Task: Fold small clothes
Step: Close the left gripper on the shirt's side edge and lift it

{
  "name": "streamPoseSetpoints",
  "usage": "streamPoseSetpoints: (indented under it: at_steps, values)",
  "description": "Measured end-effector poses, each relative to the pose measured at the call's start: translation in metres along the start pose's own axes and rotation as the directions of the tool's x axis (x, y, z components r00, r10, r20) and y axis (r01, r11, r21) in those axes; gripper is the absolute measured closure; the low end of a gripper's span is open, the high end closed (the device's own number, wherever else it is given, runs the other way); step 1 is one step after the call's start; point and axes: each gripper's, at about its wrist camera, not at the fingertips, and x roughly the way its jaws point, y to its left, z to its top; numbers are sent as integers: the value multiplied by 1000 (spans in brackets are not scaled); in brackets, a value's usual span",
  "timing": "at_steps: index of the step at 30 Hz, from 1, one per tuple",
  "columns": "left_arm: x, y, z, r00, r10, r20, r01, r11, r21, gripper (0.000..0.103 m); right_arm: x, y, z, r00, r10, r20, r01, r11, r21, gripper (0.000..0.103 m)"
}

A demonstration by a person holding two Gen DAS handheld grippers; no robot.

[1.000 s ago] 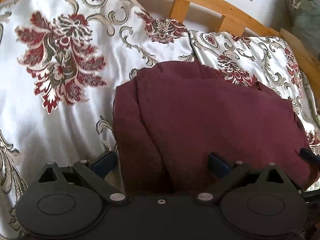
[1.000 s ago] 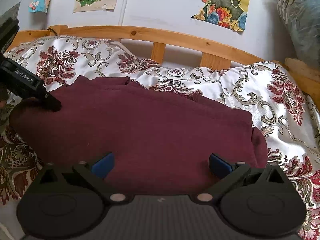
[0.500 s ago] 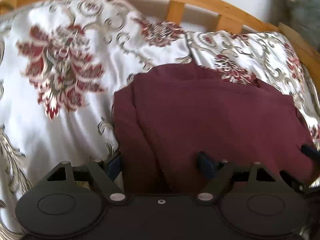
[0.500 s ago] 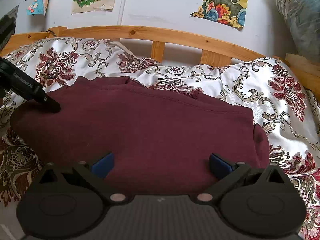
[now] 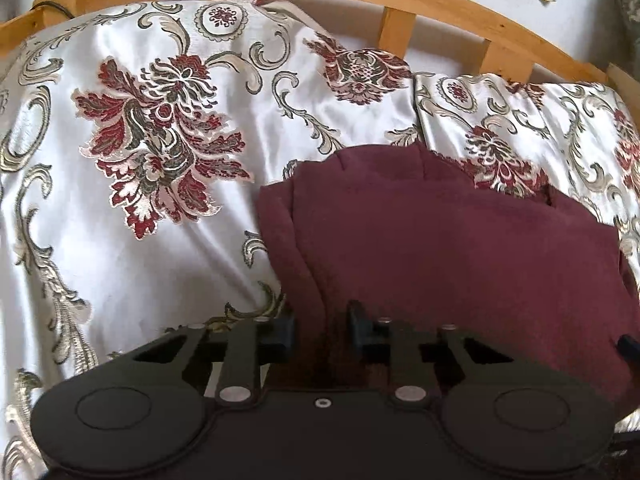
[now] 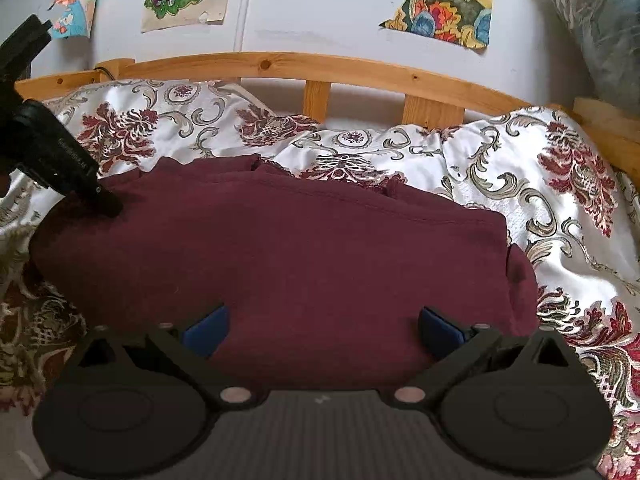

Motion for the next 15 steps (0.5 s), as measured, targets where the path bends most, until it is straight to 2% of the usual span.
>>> streamPoseSetpoints:
  at_steps: [5,8,15]
  values:
    - [-8,-11,15,997,50,-57,-50,999,2,79,-12,-13,2,1000,1,-15,-1,1000,23,0]
    - [-12,-20,15,995,79,-62,-77,996,35,80,-15,-18,2,1000,6,-23,-5,1000,28,0]
    - [-22,-39,15,992,74,-103,-65,994,93,86,-14,-18,2,1000,6,-27,-6,1000,16,0]
